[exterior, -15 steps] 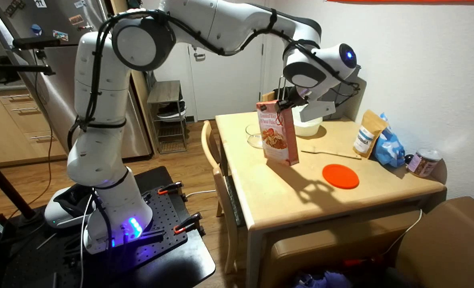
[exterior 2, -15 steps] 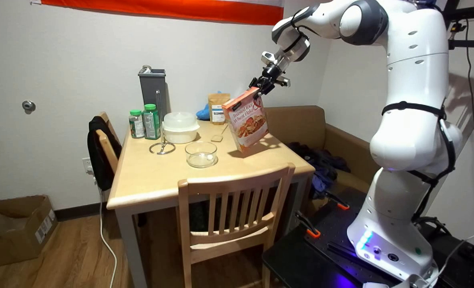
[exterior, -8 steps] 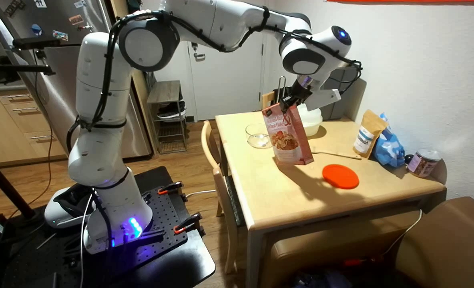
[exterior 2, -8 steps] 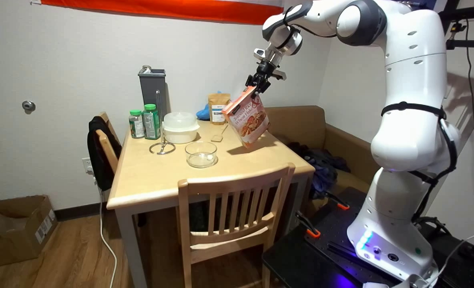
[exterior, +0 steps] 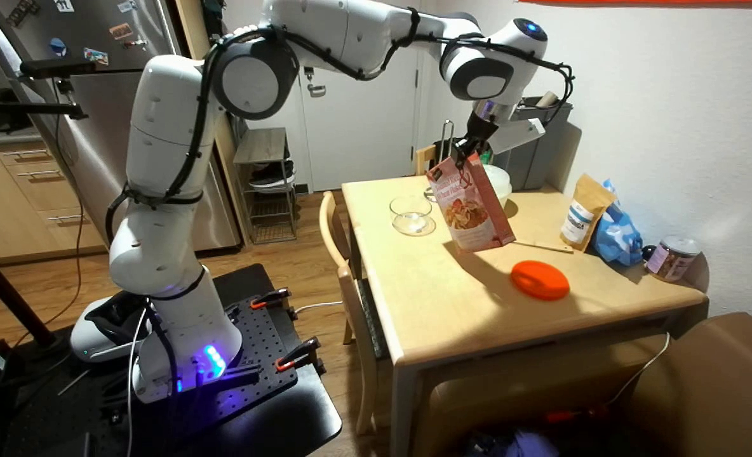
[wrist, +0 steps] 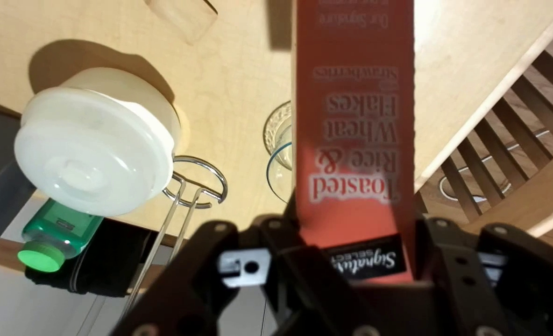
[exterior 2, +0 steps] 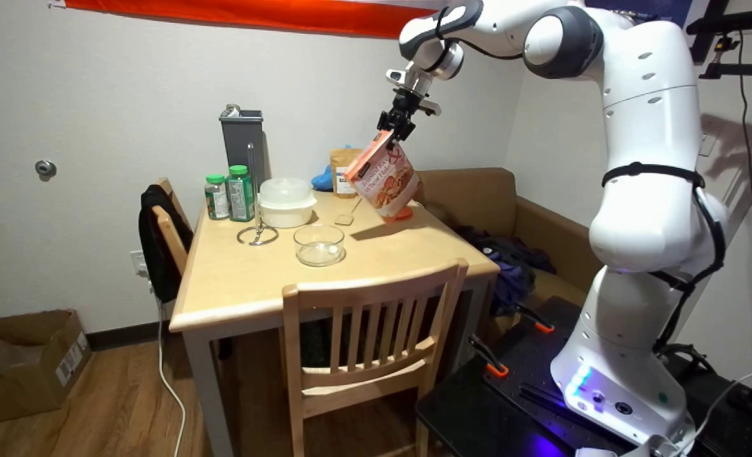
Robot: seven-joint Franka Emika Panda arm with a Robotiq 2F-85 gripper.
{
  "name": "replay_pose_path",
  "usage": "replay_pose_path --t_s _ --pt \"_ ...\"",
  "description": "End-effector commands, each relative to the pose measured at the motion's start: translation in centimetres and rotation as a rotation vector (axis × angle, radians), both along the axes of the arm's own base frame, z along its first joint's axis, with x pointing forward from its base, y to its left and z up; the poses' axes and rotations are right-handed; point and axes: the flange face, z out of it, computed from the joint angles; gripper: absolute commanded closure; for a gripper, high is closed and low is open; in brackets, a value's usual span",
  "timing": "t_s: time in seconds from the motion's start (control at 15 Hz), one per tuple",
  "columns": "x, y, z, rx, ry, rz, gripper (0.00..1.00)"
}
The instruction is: Pour some cereal into the clear bowl
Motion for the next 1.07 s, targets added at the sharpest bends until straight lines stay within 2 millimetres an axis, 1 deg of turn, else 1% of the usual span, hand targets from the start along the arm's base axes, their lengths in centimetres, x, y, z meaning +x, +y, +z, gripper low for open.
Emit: replay_pose_path --t_s 0.0,0.2,0.47,0.67,1.0 --pt "1.8 1.8 1.1 -0.094 -0.020 -0.001 0.82" --pt "2.5 3.7 0.6 -0.159 -0.013 0.024 0.82" --pt "3.0 7.1 0.3 -0.220 -0.016 0.087 0.82" --pt "3.2 9.3 0.6 -0.298 -0.045 0.144 0.82" --pt "3.8 12.1 1.1 -0.418 -0.105 0.205 0.82"
